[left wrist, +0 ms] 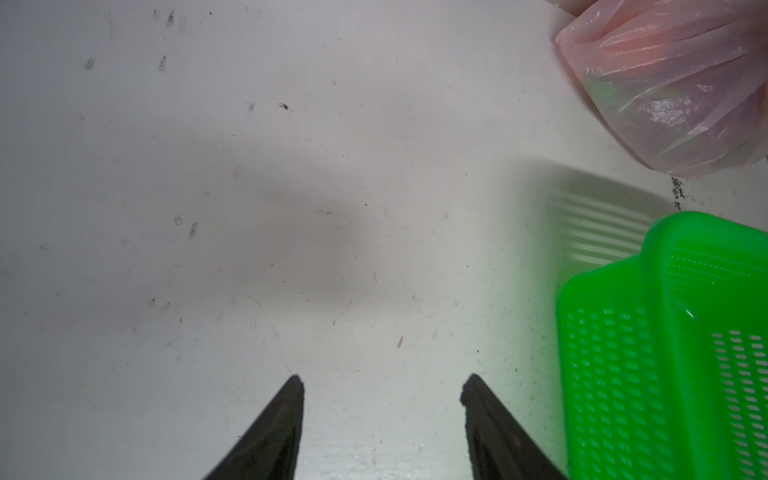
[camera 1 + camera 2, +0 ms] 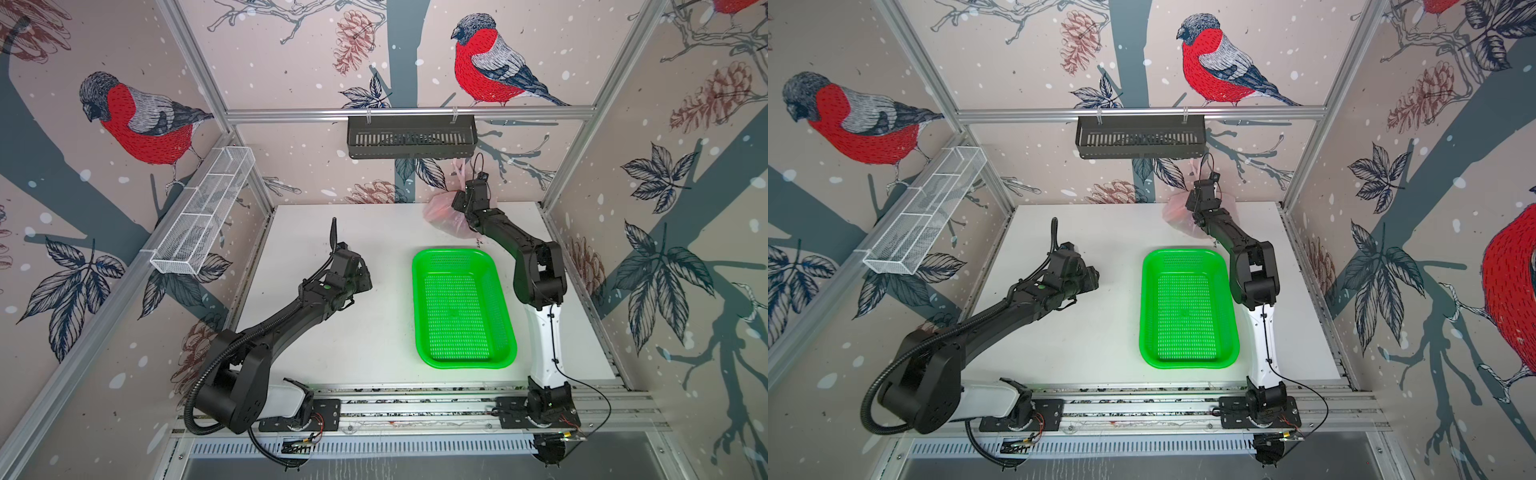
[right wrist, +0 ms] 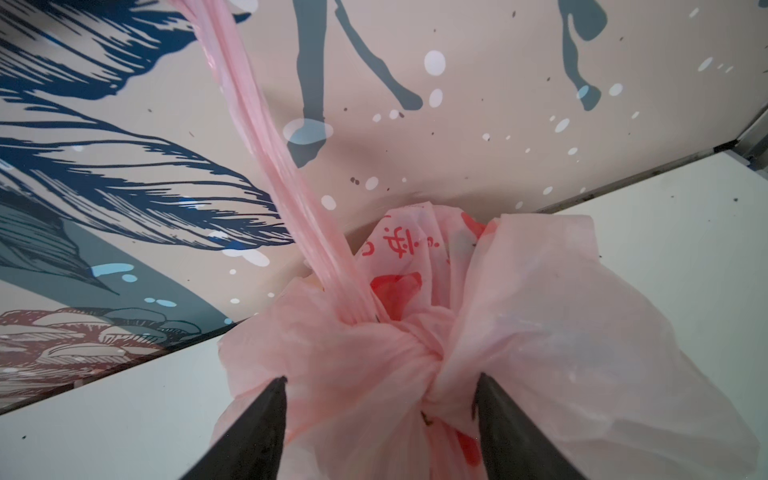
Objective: Untie the knot of the plastic bag and take out the fruit
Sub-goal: 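Reach the right gripper to the pink bag's knot and grasp it, then drag the pink bag by its knot toward the left gripper with the right gripper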
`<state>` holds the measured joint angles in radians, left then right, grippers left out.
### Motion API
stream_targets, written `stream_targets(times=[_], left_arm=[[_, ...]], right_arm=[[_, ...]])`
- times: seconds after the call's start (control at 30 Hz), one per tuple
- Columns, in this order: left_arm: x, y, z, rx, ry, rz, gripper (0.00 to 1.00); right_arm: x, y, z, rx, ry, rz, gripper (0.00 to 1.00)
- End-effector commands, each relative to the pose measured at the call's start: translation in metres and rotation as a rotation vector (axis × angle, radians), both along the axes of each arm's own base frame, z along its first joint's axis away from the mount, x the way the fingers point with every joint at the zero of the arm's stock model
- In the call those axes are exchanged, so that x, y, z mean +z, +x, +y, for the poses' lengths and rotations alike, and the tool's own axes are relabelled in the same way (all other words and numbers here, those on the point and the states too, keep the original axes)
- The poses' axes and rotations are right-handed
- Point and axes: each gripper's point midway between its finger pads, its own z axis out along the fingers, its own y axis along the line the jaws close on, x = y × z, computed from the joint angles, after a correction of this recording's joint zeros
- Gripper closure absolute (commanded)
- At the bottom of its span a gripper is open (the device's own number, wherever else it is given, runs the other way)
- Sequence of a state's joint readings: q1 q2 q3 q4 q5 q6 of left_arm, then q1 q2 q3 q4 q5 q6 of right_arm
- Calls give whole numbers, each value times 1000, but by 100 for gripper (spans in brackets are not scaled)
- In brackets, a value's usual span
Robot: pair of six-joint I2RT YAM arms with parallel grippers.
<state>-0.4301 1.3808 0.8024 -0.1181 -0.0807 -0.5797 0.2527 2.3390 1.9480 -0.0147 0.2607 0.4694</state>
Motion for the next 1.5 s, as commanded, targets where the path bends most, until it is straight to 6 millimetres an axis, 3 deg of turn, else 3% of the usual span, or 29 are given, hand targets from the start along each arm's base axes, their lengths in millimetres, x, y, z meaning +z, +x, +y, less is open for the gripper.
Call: stream_targets(times=[0.0, 0.2, 0.4, 0.5, 0.67, 0.87, 1.0, 1.2, 1.4, 1.47], left_arm=[[9, 13, -7, -22, -17, -44, 39], [8, 19, -10, -29, -16, -38, 39], [4, 22, -13, -35, -11, -7, 39], [2, 24, -14, -38, -9, 4, 40], [2, 28, -14, -34, -10, 3, 40], [3, 33, -3, 23, -12, 10, 39], [3, 37, 9, 67, -43, 20, 40], [12, 43, 39, 141, -79, 7, 40], [27, 43, 78, 230, -145, -27, 39], [32, 40, 94, 262, -153, -40, 39]], right_arm=[[-8, 4, -8, -42, -6, 12, 27], [-19, 9, -9, -30, 4, 17, 21], [-30, 17, -2, 18, 26, 18, 24], [-35, 20, 3, 50, 39, 12, 33], [-35, 24, 12, 95, 57, -7, 62], [-30, 22, 33, 197, 102, -15, 82], [-24, 16, 59, 287, 116, -17, 91], [-17, -3, 119, 460, 106, -15, 94], [-9, -38, 190, 617, 109, 1, 94], [-6, -59, 218, 681, 125, 13, 95]])
